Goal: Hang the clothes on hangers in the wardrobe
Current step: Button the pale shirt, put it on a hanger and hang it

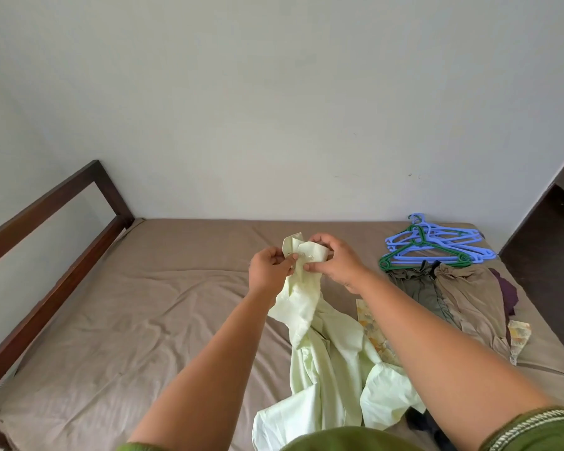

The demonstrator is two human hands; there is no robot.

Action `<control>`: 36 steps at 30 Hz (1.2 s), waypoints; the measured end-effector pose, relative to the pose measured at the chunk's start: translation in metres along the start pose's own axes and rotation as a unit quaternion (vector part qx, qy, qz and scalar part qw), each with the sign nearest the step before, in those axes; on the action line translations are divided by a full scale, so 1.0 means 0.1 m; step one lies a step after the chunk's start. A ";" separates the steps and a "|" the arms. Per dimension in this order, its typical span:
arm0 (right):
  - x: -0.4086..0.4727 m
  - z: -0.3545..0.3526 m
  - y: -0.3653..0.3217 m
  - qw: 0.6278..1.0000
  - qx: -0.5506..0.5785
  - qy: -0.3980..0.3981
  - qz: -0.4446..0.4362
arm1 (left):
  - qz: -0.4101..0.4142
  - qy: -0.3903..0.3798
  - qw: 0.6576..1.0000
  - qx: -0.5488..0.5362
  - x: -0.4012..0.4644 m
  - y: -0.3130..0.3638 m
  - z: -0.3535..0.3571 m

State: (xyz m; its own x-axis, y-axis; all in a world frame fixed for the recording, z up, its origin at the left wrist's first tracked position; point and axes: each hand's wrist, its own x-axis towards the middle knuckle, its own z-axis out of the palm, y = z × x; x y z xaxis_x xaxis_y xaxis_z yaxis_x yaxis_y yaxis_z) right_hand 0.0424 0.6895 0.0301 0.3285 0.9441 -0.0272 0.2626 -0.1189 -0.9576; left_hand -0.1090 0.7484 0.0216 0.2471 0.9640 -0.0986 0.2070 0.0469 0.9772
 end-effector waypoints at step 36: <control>0.17 0.11 0.13 0.979 -0.200 0.038 0.001 | -0.250 -0.035 0.919 -0.302 -0.06 -0.03 0.21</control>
State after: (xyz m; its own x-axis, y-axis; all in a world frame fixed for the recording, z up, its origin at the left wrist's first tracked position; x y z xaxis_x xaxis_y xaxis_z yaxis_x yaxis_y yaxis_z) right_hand 0.0414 0.7070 0.0137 0.3919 0.9200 0.0078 0.5917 -0.2455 -0.7679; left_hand -0.0912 0.7374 0.0155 0.3290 0.7638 -0.5553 -0.2461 0.6370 0.7305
